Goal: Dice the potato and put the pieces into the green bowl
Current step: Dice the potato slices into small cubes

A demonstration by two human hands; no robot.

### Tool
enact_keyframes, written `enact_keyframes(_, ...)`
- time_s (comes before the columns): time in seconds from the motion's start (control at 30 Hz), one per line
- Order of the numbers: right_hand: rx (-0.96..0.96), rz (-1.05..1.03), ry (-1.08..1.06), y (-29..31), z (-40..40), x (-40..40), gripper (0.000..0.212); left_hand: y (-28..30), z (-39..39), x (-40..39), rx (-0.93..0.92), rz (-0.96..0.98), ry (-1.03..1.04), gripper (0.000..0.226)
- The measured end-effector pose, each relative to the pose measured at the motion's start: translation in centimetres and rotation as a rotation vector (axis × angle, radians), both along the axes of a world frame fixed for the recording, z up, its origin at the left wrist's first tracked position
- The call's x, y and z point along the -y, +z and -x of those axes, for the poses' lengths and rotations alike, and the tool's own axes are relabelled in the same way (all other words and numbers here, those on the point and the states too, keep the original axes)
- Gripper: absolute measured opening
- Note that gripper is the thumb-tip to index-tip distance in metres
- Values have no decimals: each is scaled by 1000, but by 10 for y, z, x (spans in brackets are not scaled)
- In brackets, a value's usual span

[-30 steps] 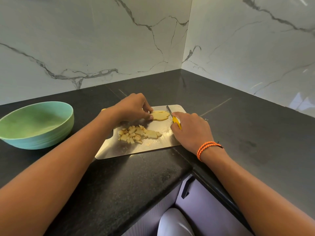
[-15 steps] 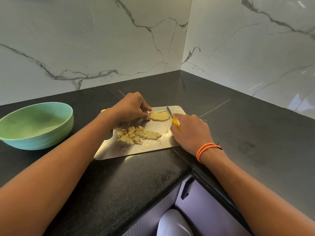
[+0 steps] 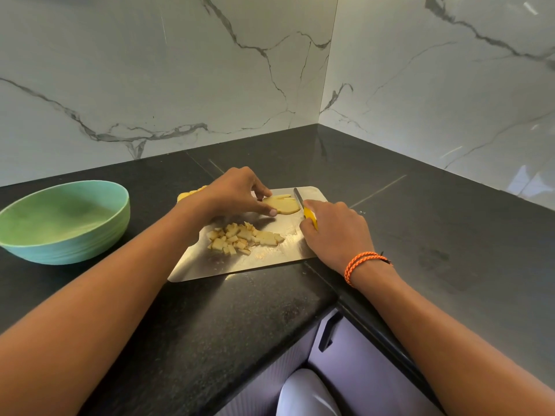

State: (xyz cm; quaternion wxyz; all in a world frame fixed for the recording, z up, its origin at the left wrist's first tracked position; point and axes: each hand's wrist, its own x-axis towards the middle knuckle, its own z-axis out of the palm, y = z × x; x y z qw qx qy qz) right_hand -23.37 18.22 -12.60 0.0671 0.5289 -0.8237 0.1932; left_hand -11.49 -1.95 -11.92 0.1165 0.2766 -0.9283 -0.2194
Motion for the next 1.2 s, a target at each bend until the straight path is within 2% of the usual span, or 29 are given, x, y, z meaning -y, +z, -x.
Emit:
enact_keyframes(0.1, -2, 8, 16, -1, 0, 1, 36, -5, 9, -7, -5, 46, 0, 60)
enact_keyframes(0.4, 0, 16, 23, -1, 1, 1, 38, -5, 9, -10, -15, 113, 66, 48)
enact_keyframes(0.77, -21, 29, -8, -3, 7, 3, 37, -9, 19, -25, -29, 279, 167, 55)
enact_keyframes(1.2, -18, 11, 31, -2, 8, 1, 38, -12, 13, -22, 161, 412, 78, 67)
